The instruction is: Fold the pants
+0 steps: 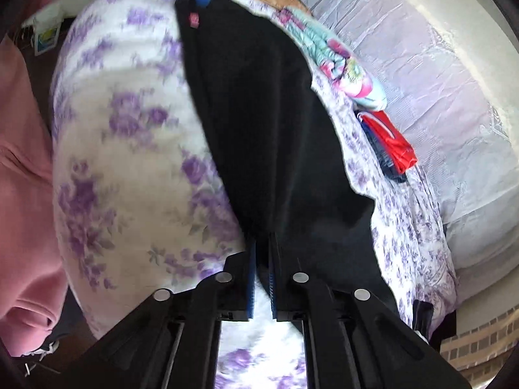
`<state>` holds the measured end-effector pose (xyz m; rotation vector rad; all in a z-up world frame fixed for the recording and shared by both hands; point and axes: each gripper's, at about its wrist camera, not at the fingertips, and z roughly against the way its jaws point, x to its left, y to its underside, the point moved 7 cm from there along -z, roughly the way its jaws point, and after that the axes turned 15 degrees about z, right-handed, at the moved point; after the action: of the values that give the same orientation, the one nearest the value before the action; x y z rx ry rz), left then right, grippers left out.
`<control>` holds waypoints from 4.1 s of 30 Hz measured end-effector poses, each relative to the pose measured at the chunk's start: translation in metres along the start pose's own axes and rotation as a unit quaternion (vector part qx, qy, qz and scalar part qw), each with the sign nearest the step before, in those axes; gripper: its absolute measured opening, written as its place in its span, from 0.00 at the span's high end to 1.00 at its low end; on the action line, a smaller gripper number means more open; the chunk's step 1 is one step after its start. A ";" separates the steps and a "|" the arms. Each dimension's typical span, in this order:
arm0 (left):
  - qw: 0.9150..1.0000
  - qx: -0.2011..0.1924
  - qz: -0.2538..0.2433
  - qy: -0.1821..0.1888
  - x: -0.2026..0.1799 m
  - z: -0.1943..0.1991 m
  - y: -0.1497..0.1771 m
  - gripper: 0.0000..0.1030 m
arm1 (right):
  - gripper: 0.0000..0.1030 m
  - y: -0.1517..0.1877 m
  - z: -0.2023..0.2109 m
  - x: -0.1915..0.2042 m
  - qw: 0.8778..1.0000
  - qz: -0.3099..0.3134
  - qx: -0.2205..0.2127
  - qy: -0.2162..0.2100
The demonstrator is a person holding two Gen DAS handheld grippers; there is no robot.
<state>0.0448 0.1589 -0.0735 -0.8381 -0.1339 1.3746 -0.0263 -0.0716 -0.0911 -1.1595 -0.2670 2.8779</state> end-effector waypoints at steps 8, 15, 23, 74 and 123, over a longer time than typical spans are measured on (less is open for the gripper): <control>0.989 -0.052 0.116 -0.070 0.095 0.053 -0.017 0.08 | 0.75 -0.126 0.030 -0.041 0.974 -0.083 -0.211 0.012; 0.979 -0.054 0.189 -0.054 0.143 0.053 -0.022 0.08 | 0.77 -0.210 -0.019 -0.011 0.972 -0.040 -0.230 -0.039; 0.991 0.017 0.119 -0.062 0.136 0.012 -0.029 0.52 | 0.77 -0.238 -0.044 0.005 0.977 -0.008 -0.209 -0.048; 0.974 -0.047 0.150 -0.163 0.098 -0.006 -0.080 0.25 | 0.37 0.286 0.010 -0.146 0.726 -0.666 0.052 0.166; 0.965 -0.039 0.204 -0.160 0.141 -0.058 -0.118 0.20 | 0.99 -0.095 -0.200 -0.185 0.923 -0.289 -0.108 -0.230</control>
<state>0.2050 0.2635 -0.0982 -0.7261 -0.2780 1.9015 0.2414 0.0354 -0.0901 -0.2971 -0.8016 2.5602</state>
